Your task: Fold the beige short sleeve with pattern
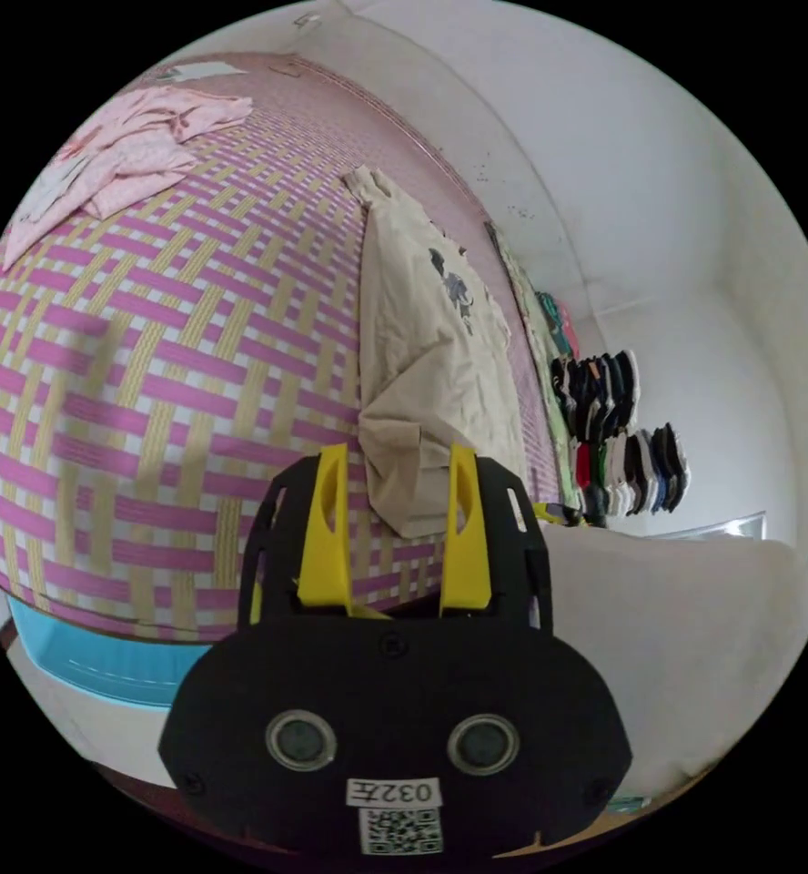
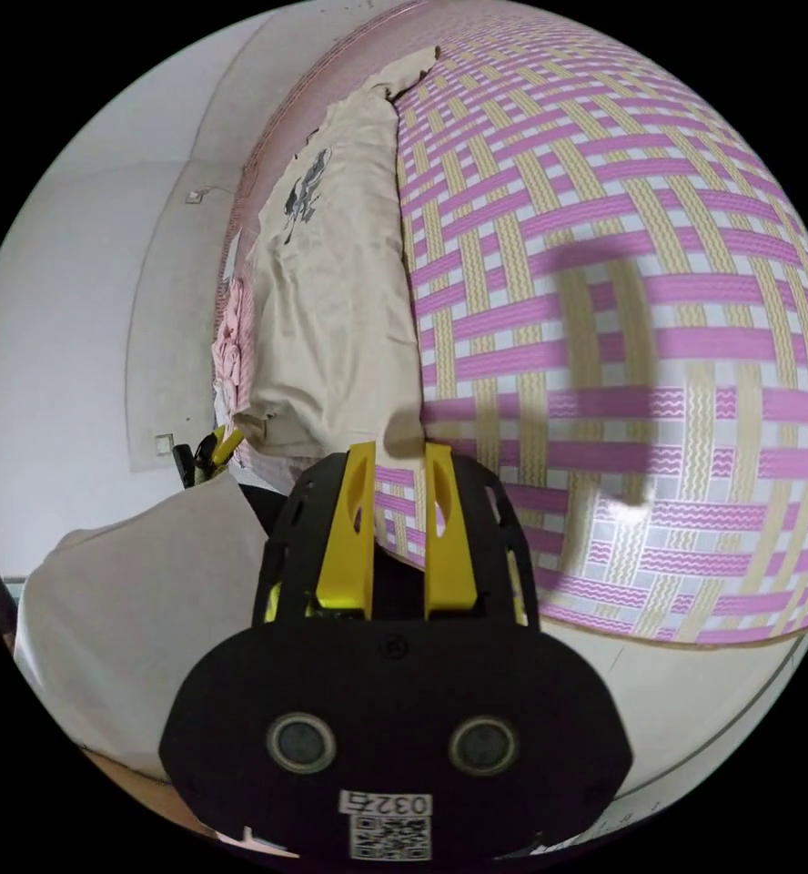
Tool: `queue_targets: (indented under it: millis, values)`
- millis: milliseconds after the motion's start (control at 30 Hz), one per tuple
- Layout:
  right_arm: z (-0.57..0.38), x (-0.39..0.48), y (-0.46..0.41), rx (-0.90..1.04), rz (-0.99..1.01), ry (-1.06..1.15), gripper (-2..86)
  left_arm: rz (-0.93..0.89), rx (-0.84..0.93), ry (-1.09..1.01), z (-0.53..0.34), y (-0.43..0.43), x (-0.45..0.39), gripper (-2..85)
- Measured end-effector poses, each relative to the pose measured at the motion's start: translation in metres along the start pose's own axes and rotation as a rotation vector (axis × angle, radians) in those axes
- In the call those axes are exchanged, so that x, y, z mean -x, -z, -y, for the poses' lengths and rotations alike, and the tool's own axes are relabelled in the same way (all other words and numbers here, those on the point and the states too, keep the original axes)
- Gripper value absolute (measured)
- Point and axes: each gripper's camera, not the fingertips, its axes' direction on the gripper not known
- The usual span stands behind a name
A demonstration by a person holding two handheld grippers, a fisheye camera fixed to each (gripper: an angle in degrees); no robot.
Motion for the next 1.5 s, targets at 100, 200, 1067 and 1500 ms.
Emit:
queue_targets:
  millis: [100, 200, 1067, 1500]
  values:
    - [0.011, 0.004, -0.007, 0.027, 0.003, 0.004, 7.3, 0.136, 0.078, -0.069, 0.008, -0.027, -0.029, 9.8]
    - [0.023, 0.007, -0.011, 0.052, -0.019, 0.003, 1.8, 0.289, 0.184, -0.167, 0.013, -0.052, -0.058, 0.5]
    - [0.019, -0.058, 0.022, 0.043, 0.118, -0.025, 6.2, 0.36, 0.465, -0.408, -0.061, -0.081, -0.089, -0.7]
    - [0.03, -0.046, 0.018, 0.12, 0.1, 0.056, 8.4, -0.255, -0.118, 0.254, -0.14, 0.017, 0.07, 3.2]
